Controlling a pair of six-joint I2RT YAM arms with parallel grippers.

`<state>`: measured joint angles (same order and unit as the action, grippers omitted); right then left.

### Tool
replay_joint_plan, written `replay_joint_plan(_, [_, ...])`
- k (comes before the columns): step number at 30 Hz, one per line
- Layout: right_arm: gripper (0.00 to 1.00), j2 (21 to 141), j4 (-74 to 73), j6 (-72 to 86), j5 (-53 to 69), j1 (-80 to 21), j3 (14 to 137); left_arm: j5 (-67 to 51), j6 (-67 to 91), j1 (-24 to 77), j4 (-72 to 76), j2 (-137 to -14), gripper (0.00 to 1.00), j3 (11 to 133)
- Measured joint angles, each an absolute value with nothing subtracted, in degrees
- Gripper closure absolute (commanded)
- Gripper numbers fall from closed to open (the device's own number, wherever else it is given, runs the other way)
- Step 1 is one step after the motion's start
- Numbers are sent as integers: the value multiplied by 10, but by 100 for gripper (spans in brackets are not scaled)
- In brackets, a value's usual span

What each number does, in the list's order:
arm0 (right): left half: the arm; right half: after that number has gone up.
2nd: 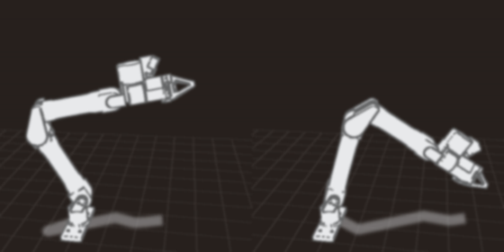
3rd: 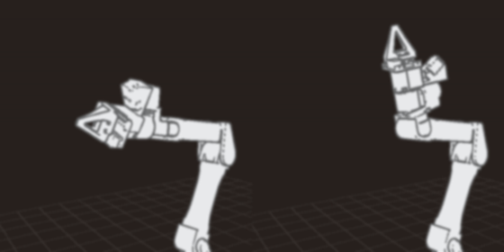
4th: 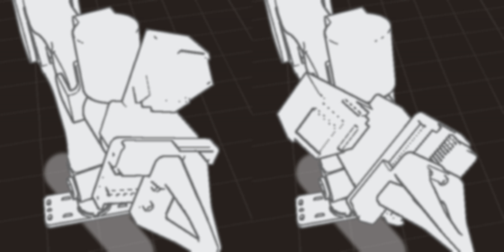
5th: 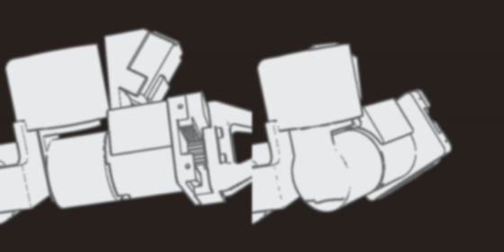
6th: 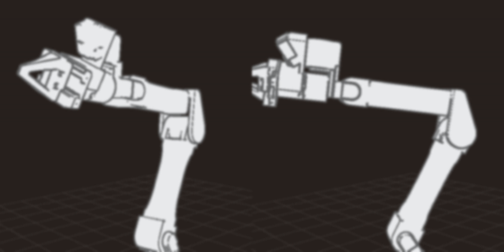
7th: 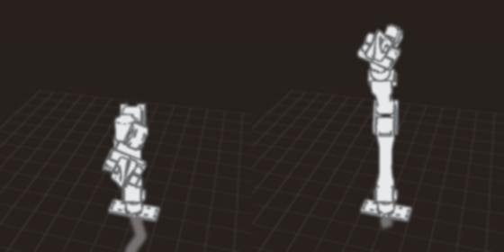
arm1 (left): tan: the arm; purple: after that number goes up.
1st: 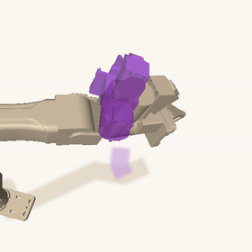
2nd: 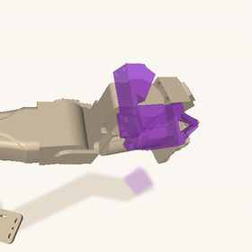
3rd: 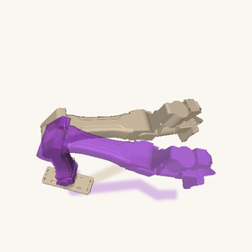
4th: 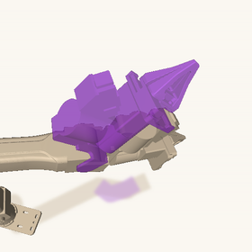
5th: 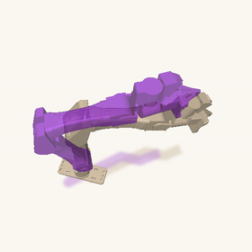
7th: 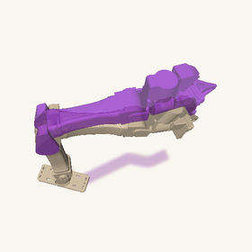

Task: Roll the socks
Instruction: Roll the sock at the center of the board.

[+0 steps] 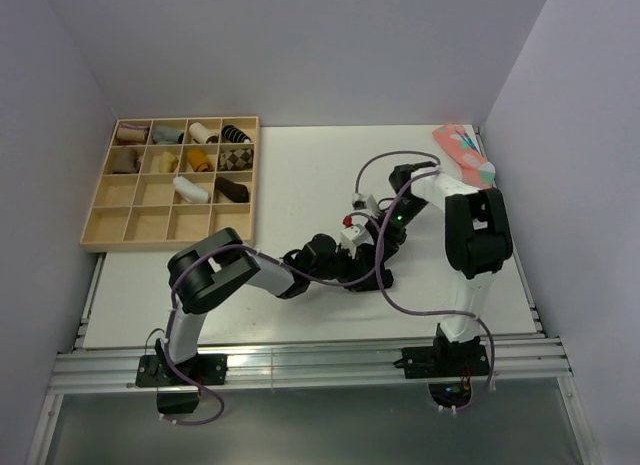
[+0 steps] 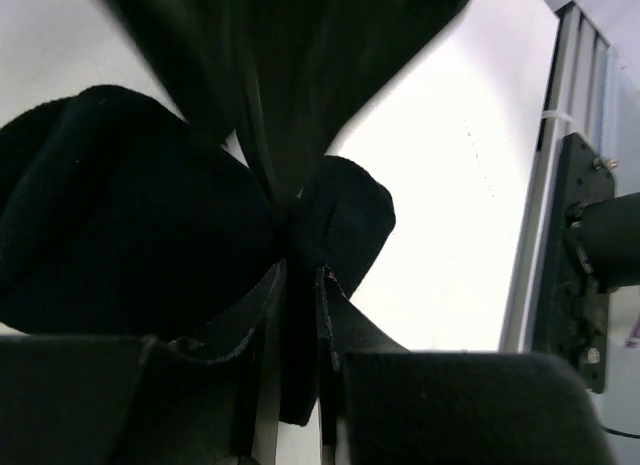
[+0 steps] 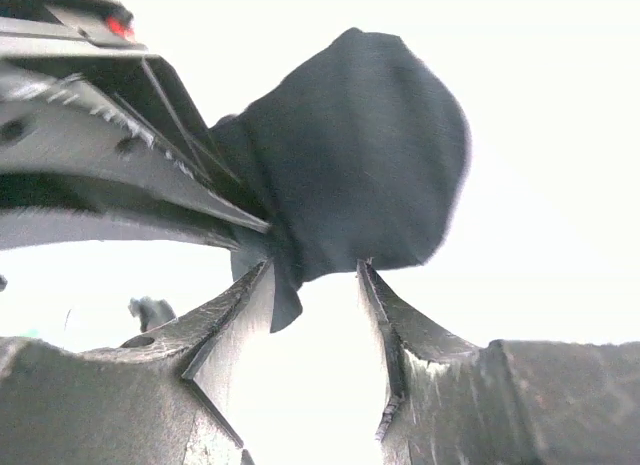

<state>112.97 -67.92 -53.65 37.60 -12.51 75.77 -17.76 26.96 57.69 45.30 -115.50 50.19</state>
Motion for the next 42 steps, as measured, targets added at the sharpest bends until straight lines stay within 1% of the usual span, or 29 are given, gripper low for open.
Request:
replay_joint_plan(4, [53, 1080, -633, -514, 395, -80, 757, -195, 304, 567, 447, -1162, 100, 509])
replay_joint_plan(9, [53, 1000, -595, -535, 411, -38, 727, -237, 352, 548, 441, -1178, 100, 524])
replay_joint_plan(11, [53, 963, -590, -562, 416, -31, 695, -257, 373, 539, 433, -1184, 100, 533])
replay_joint_plan(17, [48, 871, -585, -662, 428, -30, 594, -302, 432, 518, 387, -1199, 100, 564])
replay_joint_plan(22, [45, 821, -581, -727, 432, -33, 553, -330, 474, 506, 333, -1209, 100, 594])
replay_joint_plan(26, [44, 784, -558, -752, 426, -51, 512, -354, 502, 496, 309, -1218, 100, 608])
replay_joint_plan(33, [42, 729, -485, -751, 378, -147, 413, -386, 531, 485, 281, -1226, 100, 617])
replay_joint_plan(37, [42, 723, -448, -739, 357, -180, 402, -395, 535, 482, 267, -1228, 100, 623])
replay_joint_plan(42, [42, 723, -413, -727, 341, -193, 402, -404, 538, 479, 261, -1229, 100, 623])
